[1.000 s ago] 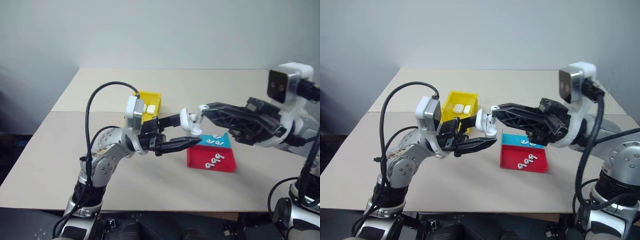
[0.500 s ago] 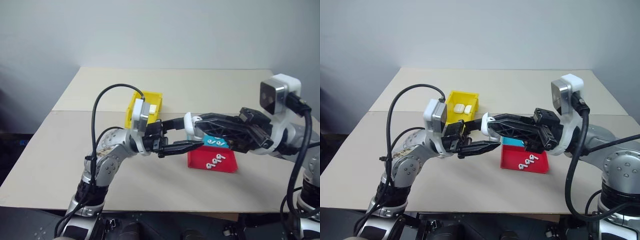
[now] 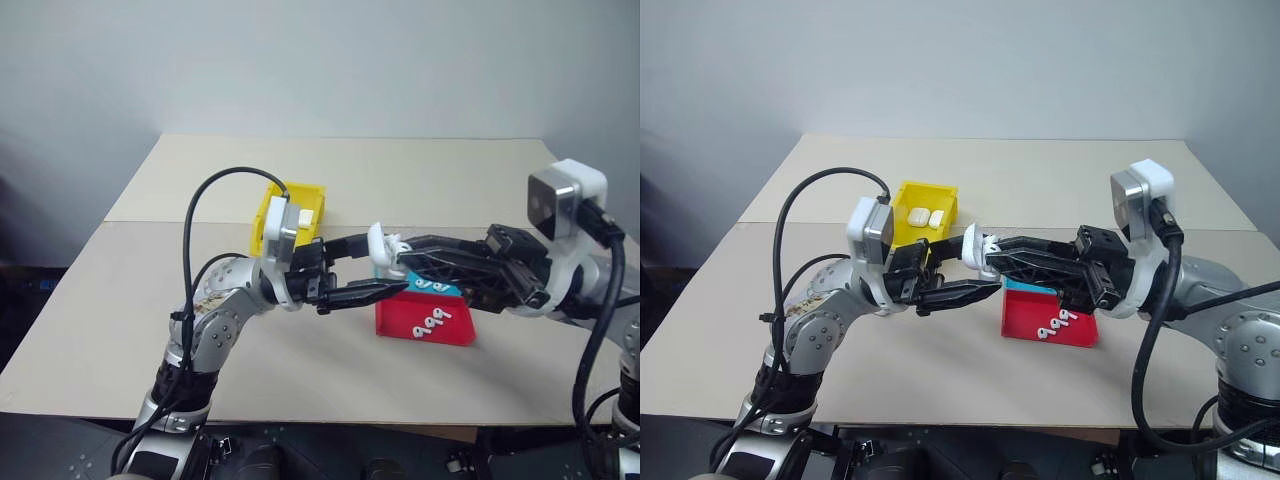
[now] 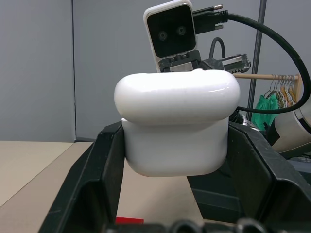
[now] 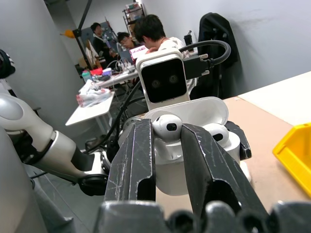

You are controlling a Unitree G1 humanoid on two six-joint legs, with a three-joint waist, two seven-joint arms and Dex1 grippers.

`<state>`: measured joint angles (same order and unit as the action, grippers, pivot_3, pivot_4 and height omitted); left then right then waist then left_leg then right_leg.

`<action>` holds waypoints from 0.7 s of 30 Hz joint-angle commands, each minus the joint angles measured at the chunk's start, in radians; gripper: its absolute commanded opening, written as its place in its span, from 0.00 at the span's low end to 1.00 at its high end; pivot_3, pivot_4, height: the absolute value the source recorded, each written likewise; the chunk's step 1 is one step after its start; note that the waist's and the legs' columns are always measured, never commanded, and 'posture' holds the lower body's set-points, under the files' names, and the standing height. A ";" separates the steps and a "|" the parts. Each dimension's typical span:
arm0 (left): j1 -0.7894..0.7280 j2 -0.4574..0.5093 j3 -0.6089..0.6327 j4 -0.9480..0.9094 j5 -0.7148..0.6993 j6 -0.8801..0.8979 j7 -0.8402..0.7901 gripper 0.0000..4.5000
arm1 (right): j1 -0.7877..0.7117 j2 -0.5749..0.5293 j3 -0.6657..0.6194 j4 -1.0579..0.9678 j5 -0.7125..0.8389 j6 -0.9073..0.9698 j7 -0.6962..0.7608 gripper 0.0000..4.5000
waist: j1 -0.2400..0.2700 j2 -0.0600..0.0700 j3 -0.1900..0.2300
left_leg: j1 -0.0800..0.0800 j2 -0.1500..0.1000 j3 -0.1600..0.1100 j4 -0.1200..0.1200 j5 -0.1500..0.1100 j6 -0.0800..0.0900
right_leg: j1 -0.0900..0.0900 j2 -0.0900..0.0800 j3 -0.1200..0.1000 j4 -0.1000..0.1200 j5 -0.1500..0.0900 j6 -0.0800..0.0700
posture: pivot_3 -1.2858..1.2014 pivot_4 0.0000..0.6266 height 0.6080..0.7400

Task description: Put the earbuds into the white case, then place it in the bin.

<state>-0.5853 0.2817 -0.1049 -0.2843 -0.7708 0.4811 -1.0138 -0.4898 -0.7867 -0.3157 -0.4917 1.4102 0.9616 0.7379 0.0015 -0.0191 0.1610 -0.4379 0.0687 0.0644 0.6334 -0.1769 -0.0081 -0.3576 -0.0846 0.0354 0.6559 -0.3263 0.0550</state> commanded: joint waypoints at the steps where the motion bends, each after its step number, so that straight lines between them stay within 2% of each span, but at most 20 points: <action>1: -0.027 -0.006 0.033 -0.024 -0.020 -0.026 -0.001 0.62 | 0.012 -0.011 0.035 -0.038 -0.057 -0.026 0.000 0.14 | 0.000 0.000 0.000 | 0.000 0.000 0.000 0.000 0.000 0.000 | 0.000 0.000 0.000 0.000 0.000 0.000 | 0.52 0.24 1.00; 2: -0.027 -0.006 0.033 -0.024 -0.020 -0.027 -0.001 0.62 | 0.014 -0.012 0.042 -0.043 -0.071 -0.033 0.002 0.14 | 0.000 0.000 0.000 | 0.000 0.000 0.000 0.000 0.000 0.000 | 0.000 0.000 0.000 0.000 0.000 0.000 | 0.52 0.24 1.00; 7: -0.027 -0.009 0.033 -0.024 -0.019 -0.030 0.001 0.62 | 0.010 -0.032 0.061 -0.044 -0.092 -0.036 0.013 0.50 | 0.001 0.000 0.000 | 0.000 0.000 0.000 0.000 0.000 0.000 | 0.000 0.000 0.000 0.000 0.000 0.000 | 0.52 0.24 1.00; 10: -0.028 -0.010 0.031 -0.024 -0.018 -0.030 0.003 0.62 | 0.010 -0.053 0.059 -0.042 -0.094 -0.033 0.030 0.68 | 0.003 0.000 0.000 | 0.000 0.000 0.000 0.000 0.000 0.000 | 0.000 0.000 0.000 0.000 0.000 0.000 | 0.52 0.24 1.00; 20: -0.010 -0.007 0.028 -0.006 0.001 -0.037 -0.003 0.62 | 0.010 -0.134 -0.003 -0.025 -0.054 -0.037 0.114 0.68 | 0.007 0.000 0.000 | 0.000 0.000 0.000 0.000 0.000 0.000 | 0.000 0.000 0.000 0.000 0.000 0.000 | 0.52 0.24 1.00; 21: -0.005 -0.008 0.022 -0.001 0.008 -0.038 -0.002 0.62 | 0.004 -0.141 -0.011 -0.018 -0.052 -0.039 0.119 0.65 | 0.008 0.000 0.000 | 0.000 0.000 0.000 0.000 0.000 0.000 | 0.000 0.000 0.000 0.000 0.000 0.000 | 0.52 0.24 1.00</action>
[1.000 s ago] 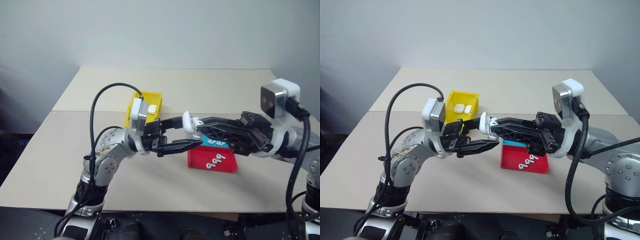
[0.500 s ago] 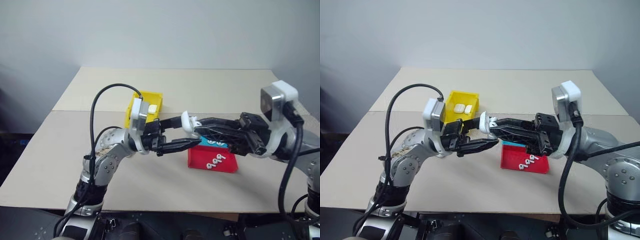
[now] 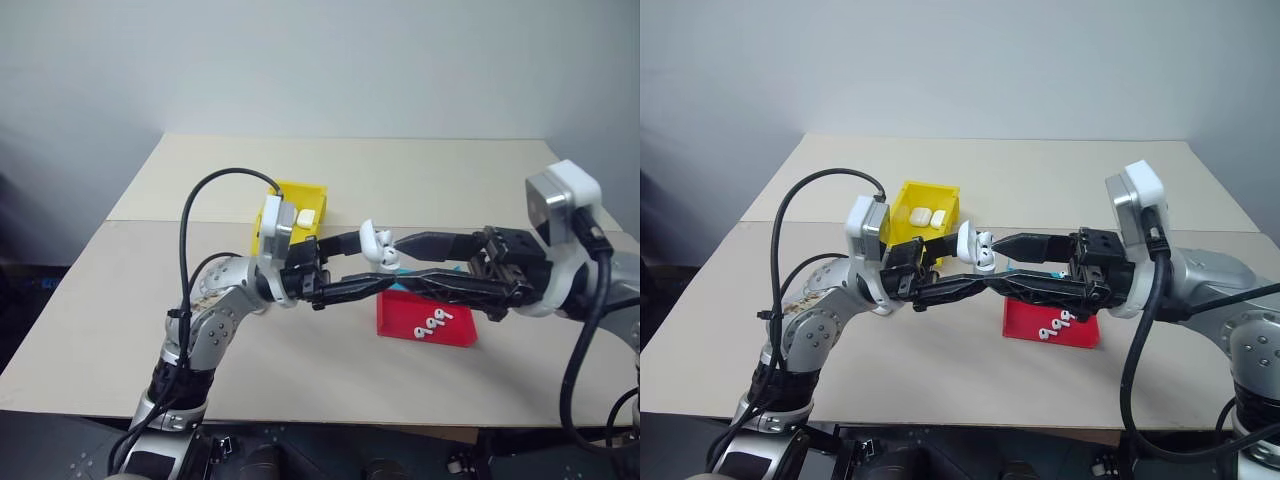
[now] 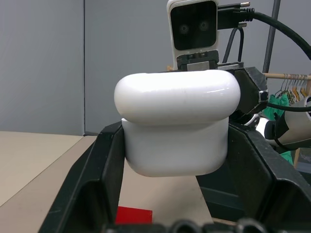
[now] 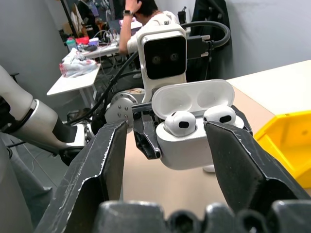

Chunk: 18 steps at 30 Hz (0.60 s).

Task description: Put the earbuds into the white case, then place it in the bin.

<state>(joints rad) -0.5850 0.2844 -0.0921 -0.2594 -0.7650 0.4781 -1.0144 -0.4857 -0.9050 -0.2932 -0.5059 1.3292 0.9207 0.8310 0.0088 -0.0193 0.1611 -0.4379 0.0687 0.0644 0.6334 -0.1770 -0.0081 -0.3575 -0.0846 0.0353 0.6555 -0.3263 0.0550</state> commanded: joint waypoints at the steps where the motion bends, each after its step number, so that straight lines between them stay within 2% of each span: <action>1: 0.000 -0.012 0.002 -0.019 0.012 -0.038 0.000 0.62 | -0.007 -0.030 -0.038 0.006 0.029 -0.001 0.032 0.60 | 0.000 0.000 0.000 | 0.000 0.000 0.000 0.000 0.000 0.000 | 0.000 0.000 0.000 0.000 0.000 0.000 | 0.52 0.24 1.00; 2: 0.004 -0.014 -0.004 -0.013 0.023 -0.042 0.001 0.62 | -0.015 -0.038 -0.041 0.015 0.028 -0.004 0.038 0.55 | 0.000 0.000 0.000 | 0.000 0.000 0.000 0.000 0.000 0.000 | 0.000 0.000 0.000 0.000 0.000 0.000 | 0.52 0.24 1.00; 9: 0.015 -0.029 -0.064 0.055 0.099 -0.095 -0.044 0.62 | -0.220 -0.097 0.065 0.107 -0.127 -0.025 0.092 0.02 | -0.004 0.000 0.000 | 0.000 0.000 0.000 0.001 0.000 0.000 | -0.001 0.000 0.000 0.001 0.000 0.000 | 0.52 0.24 1.00; 13: 0.006 -0.040 -0.079 0.092 0.130 -0.118 -0.058 0.62 | -0.352 -0.103 0.158 0.137 -0.226 -0.008 0.110 0.02 | -0.004 0.000 0.000 | 0.000 0.000 0.001 0.000 0.000 0.000 | -0.002 0.001 0.001 0.000 0.000 0.000 | 0.52 0.24 1.00; 18: -0.015 -0.074 -0.106 0.116 0.161 -0.130 -0.055 0.62 | -0.599 -0.072 0.392 0.131 -0.373 0.071 0.148 0.02 | -0.007 0.000 0.000 | -0.003 0.001 0.002 0.000 0.000 0.000 | -0.007 0.001 0.003 0.002 0.000 0.000 | 0.52 0.24 1.00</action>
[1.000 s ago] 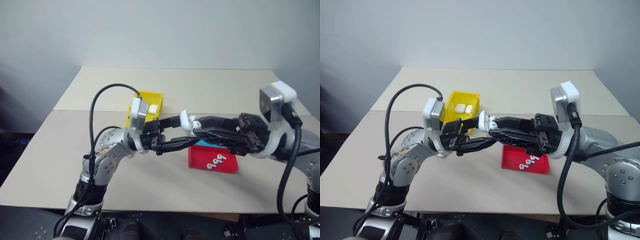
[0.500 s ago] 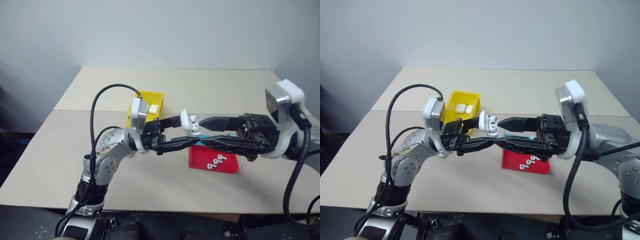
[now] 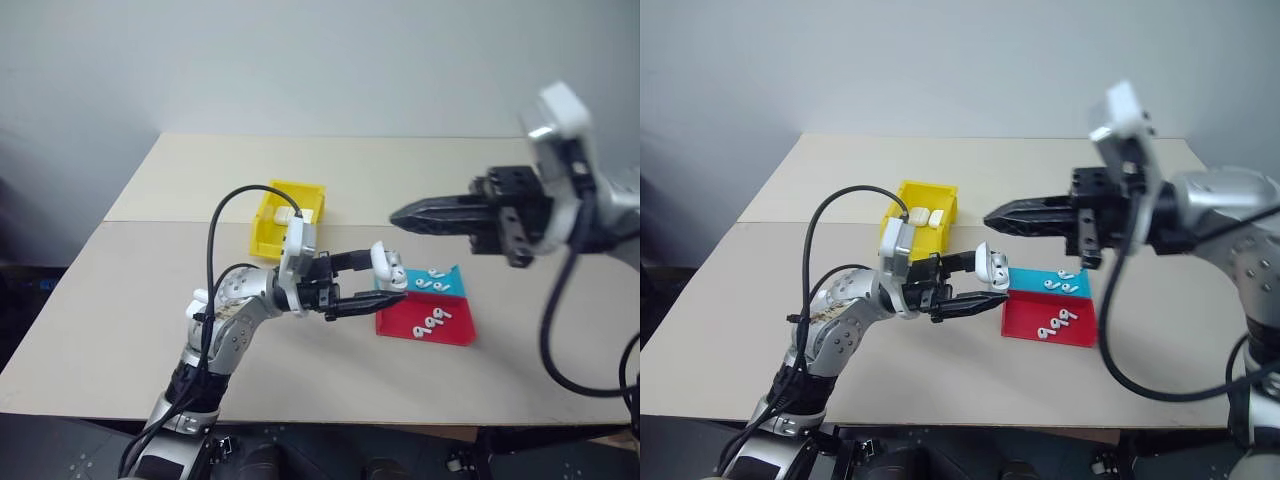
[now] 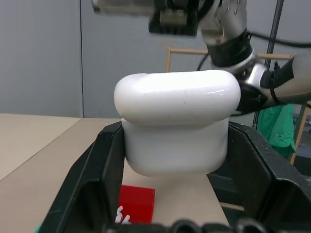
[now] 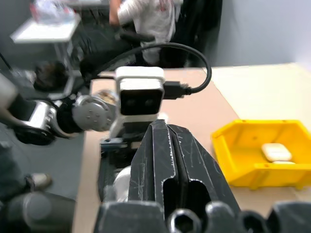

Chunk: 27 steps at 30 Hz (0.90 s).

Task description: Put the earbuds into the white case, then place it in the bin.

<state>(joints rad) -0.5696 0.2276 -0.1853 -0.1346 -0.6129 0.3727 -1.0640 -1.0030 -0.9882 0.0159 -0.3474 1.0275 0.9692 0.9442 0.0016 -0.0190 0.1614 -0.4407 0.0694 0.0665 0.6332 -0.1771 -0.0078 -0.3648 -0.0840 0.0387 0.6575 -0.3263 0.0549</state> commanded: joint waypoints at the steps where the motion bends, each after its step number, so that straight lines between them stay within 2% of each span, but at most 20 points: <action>1: -0.034 -0.022 -0.015 -0.006 0.013 -0.026 -0.007 0.62 | -0.108 0.022 0.119 -0.036 -0.103 0.013 0.053 0.02 | 0.000 0.000 0.000 | -0.001 0.000 0.000 0.000 0.000 0.000 | -0.001 0.000 0.000 0.000 0.000 0.000 | 0.52 0.24 1.00; 6: -0.024 -0.025 -0.009 -0.020 0.024 -0.028 -0.004 0.62 | -0.151 0.029 0.207 -0.065 -0.197 -0.024 0.171 0.02 | 0.006 0.000 0.000 | -0.005 0.000 0.000 0.001 0.000 0.000 | -0.005 0.000 0.000 0.000 0.000 0.000 | 0.52 0.24 1.00; 12: 0.003 -0.013 0.017 -0.064 0.024 -0.030 0.031 0.62 | -0.081 -0.017 0.226 -0.083 -0.321 -0.110 0.269 0.02 | 0.010 0.000 0.000 | -0.006 0.000 0.000 0.002 0.000 0.000 | -0.005 0.000 0.000 0.001 0.000 0.000 | 0.52 0.24 1.00; 20: 0.034 0.009 0.049 -0.137 -0.001 -0.014 0.079 0.62 | 0.017 -0.061 0.109 -0.041 -0.341 -0.136 0.284 0.02 | 0.009 0.000 0.000 | -0.005 0.000 0.000 0.005 0.000 0.000 | -0.004 0.000 0.000 0.005 0.000 0.000 | 0.52 0.24 1.00; 24: 0.053 0.010 0.061 -0.162 0.013 -0.017 0.128 0.62 | 0.029 0.000 -0.039 -0.004 -0.231 -0.069 0.205 0.02 | 0.007 0.000 0.000 | -0.005 0.000 0.000 0.006 0.000 0.000 | -0.004 0.000 0.001 0.006 0.000 0.000 | 0.52 0.24 1.00; 27: 0.054 -0.011 0.109 -0.169 0.043 -0.010 0.258 0.62 | 0.069 0.072 -0.166 0.008 -0.171 -0.049 0.077 0.02 | 0.009 0.000 0.000 | -0.005 0.000 0.000 0.007 0.000 0.000 | -0.004 0.000 0.000 0.007 0.000 0.000 | 0.52 0.24 1.00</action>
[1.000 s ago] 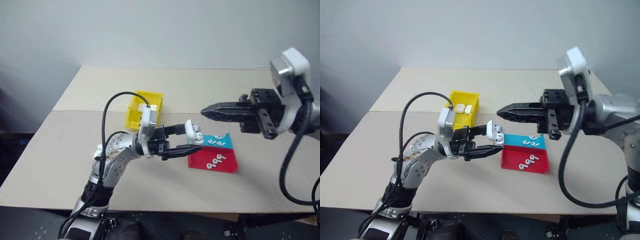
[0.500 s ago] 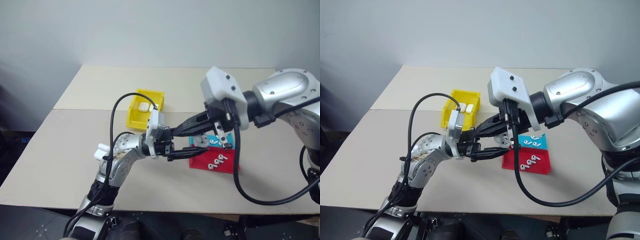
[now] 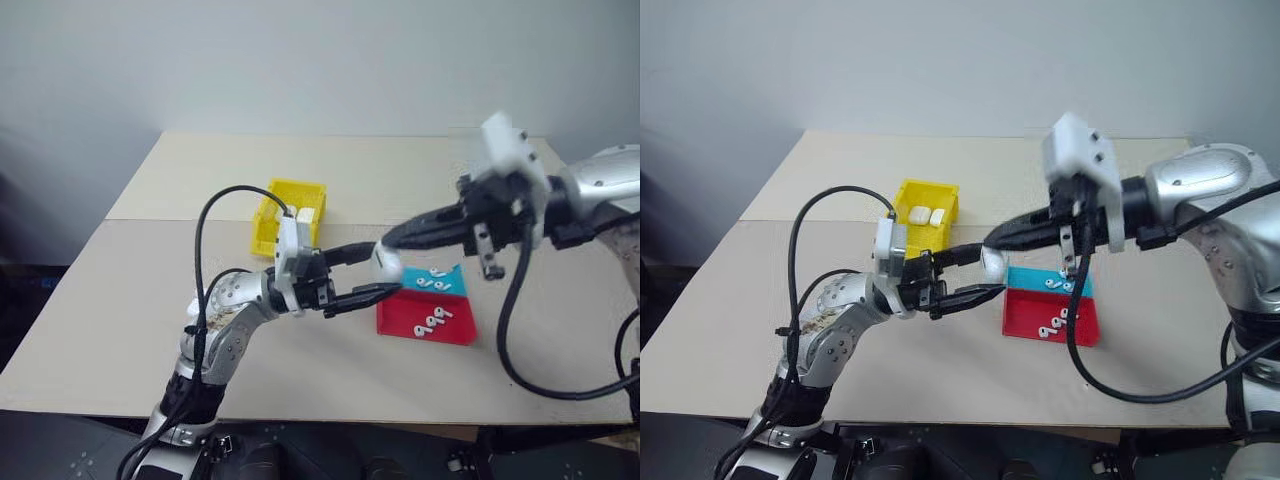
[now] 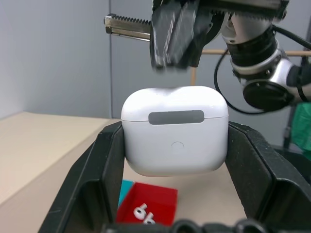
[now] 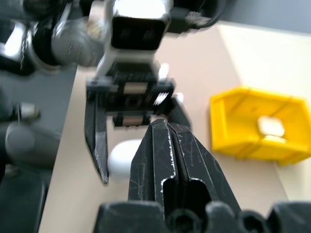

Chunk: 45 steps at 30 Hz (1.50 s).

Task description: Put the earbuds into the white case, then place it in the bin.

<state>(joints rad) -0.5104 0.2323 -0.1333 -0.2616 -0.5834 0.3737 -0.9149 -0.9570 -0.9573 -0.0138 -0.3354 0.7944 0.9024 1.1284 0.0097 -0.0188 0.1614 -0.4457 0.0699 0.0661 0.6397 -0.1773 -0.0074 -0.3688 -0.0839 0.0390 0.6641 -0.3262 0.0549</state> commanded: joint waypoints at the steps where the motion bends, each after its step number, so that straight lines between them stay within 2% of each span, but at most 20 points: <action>1: -0.011 -0.025 0.081 -0.037 0.033 -0.004 0.177 0.62 | 0.062 0.065 -0.177 -0.019 0.067 0.007 -0.149 0.02 | 0.001 0.000 0.000 | 0.000 0.000 0.000 0.000 0.000 0.000 | 0.000 0.000 0.000 0.000 0.000 0.000 | 0.52 0.24 1.00; 3: -0.027 -0.048 0.134 -0.013 0.094 -0.012 0.327 0.62 | 0.172 0.102 -0.231 -0.076 0.050 -0.025 -0.217 0.02 | 0.002 0.000 0.000 | 0.000 0.000 -0.001 0.001 0.000 0.000 | 0.002 0.000 0.000 0.000 0.000 0.000 | 0.52 0.24 1.00; 6: -0.084 -0.062 0.207 0.069 0.227 -0.031 0.565 0.62 | 0.335 0.116 -0.229 -0.169 -0.011 -0.041 -0.301 0.02 | 0.006 0.000 0.000 | 0.000 0.000 -0.001 0.002 0.000 0.000 | 0.002 0.000 -0.001 0.000 0.000 0.000 | 0.52 0.24 1.00; 8: -0.116 -0.063 0.229 0.122 0.292 -0.041 0.661 0.62 | 0.386 0.120 -0.210 -0.206 -0.033 -0.038 -0.346 0.02 | 0.006 0.000 0.000 | 0.000 -0.001 -0.001 0.002 0.000 0.000 | 0.002 0.000 -0.001 0.000 0.000 0.000 | 0.52 0.24 1.00; 12: -0.221 -0.044 0.247 0.357 0.413 -0.048 0.809 0.62 | 0.434 0.116 -0.122 -0.269 -0.094 -0.033 -0.397 0.02 | 0.002 0.000 0.000 | 0.000 -0.001 -0.001 0.002 0.000 0.000 | 0.001 0.000 -0.001 0.000 0.000 0.001 | 0.52 0.24 1.00; 21: -0.370 -0.061 0.189 0.737 0.482 -0.227 0.747 0.62 | 0.414 0.116 -0.096 -0.286 -0.083 -0.021 -0.411 0.02 | 0.005 -0.001 0.000 | -0.001 -0.001 -0.001 0.001 0.000 0.000 | 0.001 0.000 -0.002 -0.001 0.000 0.001 | 0.52 0.24 1.00; 31: -0.410 -0.075 0.174 0.810 0.485 -0.243 0.699 0.62 | 0.420 0.125 -0.094 -0.315 -0.064 0.015 -0.464 0.02 | 0.000 -0.001 0.000 | -0.001 -0.001 -0.001 0.001 0.000 0.000 | 0.001 0.000 -0.002 -0.001 0.000 0.001 | 0.52 0.24 1.00; 33: -0.408 -0.070 0.160 0.821 0.506 -0.221 0.708 0.79 | 0.421 0.124 -0.098 -0.320 -0.058 0.019 -0.471 0.00 | 0.001 -0.001 0.000 | -0.001 -0.001 -0.001 0.001 0.000 0.000 | 0.001 0.000 -0.002 -0.001 0.000 0.001 | 0.52 0.24 1.00; 36: -0.399 -0.072 0.156 0.807 0.517 -0.221 0.714 0.97 | 0.426 0.118 -0.107 -0.322 -0.046 0.021 -0.470 0.00 | 0.002 -0.001 0.000 | -0.001 -0.001 -0.001 0.001 0.000 0.000 | 0.001 0.000 -0.002 -0.001 0.000 0.001 | 0.52 0.24 1.00; 40: -0.381 -0.065 0.173 0.752 0.499 -0.218 0.702 1.00 | 0.431 0.116 -0.112 -0.324 -0.044 0.020 -0.471 0.00 | 0.001 -0.001 0.000 | -0.001 -0.001 -0.001 0.001 0.000 0.000 | 0.001 0.000 -0.002 -0.001 0.000 0.001 | 0.52 0.24 1.00; 45: -0.307 -0.028 0.201 0.547 0.434 -0.140 0.637 1.00 | 0.432 0.126 -0.104 -0.310 -0.051 0.008 -0.476 0.00 | 0.000 -0.001 0.000 | -0.001 -0.001 -0.001 0.001 0.000 -0.001 | 0.001 0.000 -0.002 0.000 0.000 0.001 | 0.52 0.24 1.00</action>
<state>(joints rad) -0.8362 0.1862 0.0435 0.4009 -0.1092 0.2031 -0.2457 -0.5238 -0.8327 -0.0916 -0.6242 0.7398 0.9243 0.6638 0.0093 -0.0201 0.1617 -0.4466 0.0690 0.0653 0.6409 -0.1769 -0.0080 -0.3682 -0.0841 0.0371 0.6640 -0.3258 0.0557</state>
